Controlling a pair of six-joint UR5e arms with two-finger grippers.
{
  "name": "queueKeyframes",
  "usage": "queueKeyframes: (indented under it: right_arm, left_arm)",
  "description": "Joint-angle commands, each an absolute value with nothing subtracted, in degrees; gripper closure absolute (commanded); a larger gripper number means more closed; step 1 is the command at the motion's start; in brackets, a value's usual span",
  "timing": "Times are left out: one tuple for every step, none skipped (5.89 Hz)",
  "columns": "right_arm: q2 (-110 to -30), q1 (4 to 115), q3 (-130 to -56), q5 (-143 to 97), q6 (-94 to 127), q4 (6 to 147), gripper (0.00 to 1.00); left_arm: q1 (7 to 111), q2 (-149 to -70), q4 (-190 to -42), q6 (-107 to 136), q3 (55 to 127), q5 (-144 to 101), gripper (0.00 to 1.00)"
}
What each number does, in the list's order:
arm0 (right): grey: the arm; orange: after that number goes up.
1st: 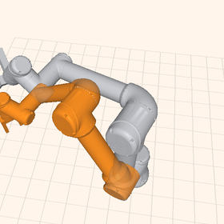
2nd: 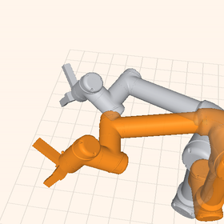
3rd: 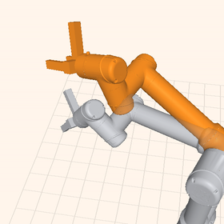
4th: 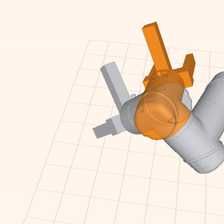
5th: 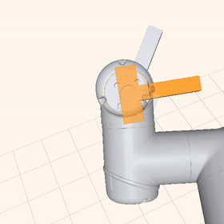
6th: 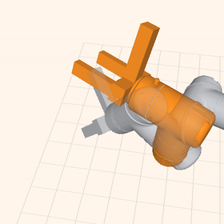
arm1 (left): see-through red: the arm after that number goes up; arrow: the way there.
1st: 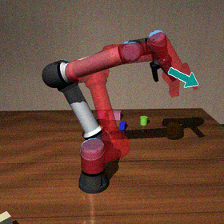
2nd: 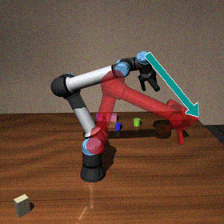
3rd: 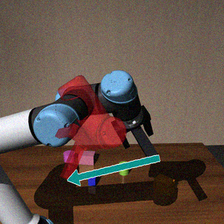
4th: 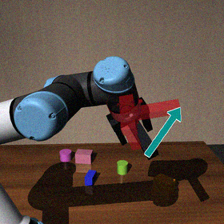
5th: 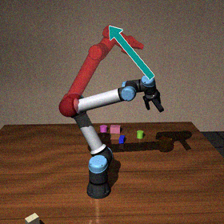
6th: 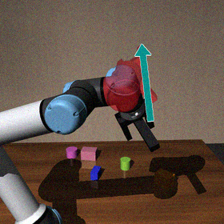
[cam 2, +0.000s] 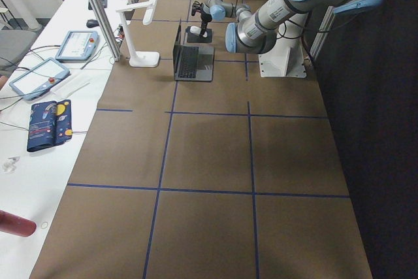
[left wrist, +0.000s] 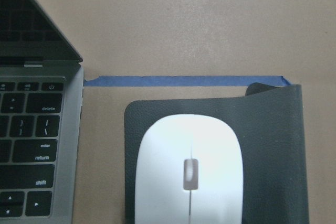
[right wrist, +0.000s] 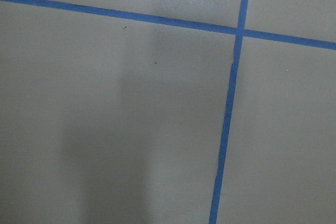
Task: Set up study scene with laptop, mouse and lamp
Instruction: 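Carry the white mouse with the left gripper onto the mouse pad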
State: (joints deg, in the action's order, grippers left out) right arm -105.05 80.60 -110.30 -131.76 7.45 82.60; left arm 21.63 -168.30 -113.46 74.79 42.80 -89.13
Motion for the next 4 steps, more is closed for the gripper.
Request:
queueKeyframes:
  right_arm:
    - [-104.8,80.6,-110.3,-131.6,7.5,82.6,0.0]
    - [-104.8,80.6,-110.3,-131.6,7.5,82.6,0.0]
    - [-104.6,80.6,-110.3,-131.6,7.5,82.6,0.0]
    - [-104.5,80.6,-110.3,-131.6,7.4,82.7,0.0]
  left_arm:
    - [21.6,-168.6,-114.2,75.2,42.3,-89.2,0.0]
    - [21.7,-168.6,-114.2,75.3,42.3,-89.2,0.0]
    - [22.2,-168.5,-114.2,75.4,42.6,-89.6,0.0]
    - [22.8,-168.4,-114.2,75.7,44.2,-89.9,0.0]
